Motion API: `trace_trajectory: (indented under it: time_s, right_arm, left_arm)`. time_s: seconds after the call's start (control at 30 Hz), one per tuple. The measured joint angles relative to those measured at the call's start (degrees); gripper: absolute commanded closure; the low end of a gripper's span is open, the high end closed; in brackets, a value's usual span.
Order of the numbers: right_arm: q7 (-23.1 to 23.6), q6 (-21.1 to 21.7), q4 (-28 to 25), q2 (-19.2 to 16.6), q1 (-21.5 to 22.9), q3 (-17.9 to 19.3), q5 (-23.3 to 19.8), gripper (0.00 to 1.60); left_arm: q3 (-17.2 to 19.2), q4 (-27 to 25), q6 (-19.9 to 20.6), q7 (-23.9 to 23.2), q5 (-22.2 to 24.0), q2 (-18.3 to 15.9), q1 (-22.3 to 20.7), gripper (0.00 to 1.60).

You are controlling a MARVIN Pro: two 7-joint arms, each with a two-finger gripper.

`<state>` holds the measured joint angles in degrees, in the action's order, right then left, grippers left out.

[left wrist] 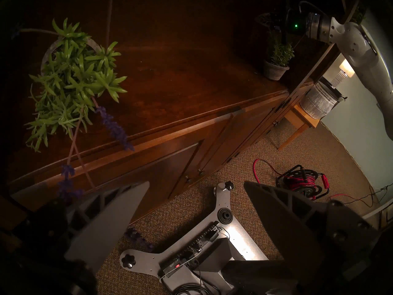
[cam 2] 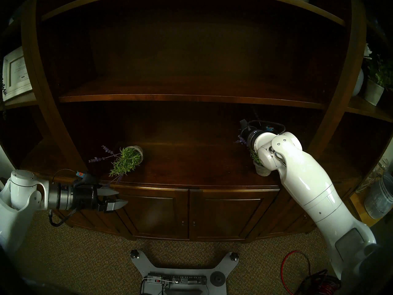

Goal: Place the fake decorative plant upright

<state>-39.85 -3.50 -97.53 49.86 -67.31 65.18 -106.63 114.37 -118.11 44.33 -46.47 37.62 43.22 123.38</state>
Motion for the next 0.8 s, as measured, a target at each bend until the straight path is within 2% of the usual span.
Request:
trace_trajectory:
  time_s: [0.23, 0.3, 0.8]
  right_arm:
    - [-1.82, -0.40, 3.59, 3.70, 2.76, -0.84, 5.21, 1.60]
    - [-2.74, -0.52, 5.39, 5.46, 4.13, -1.17, 7.81, 1.60]
    - [-7.22, -0.68, 11.19, 11.65, 9.52, -1.27, 19.32, 1.60]
  left_arm:
    - [0.03, -0.01, 0.00, 0.00, 0.01, -0.01, 0.00, 0.00]
    - [0.04, -0.02, 0.00, 0.00, 0.01, -0.01, 0.00, 0.00]
    - [0.10, -0.06, -0.01, 0.00, 0.03, -0.01, 0.00, 0.00]
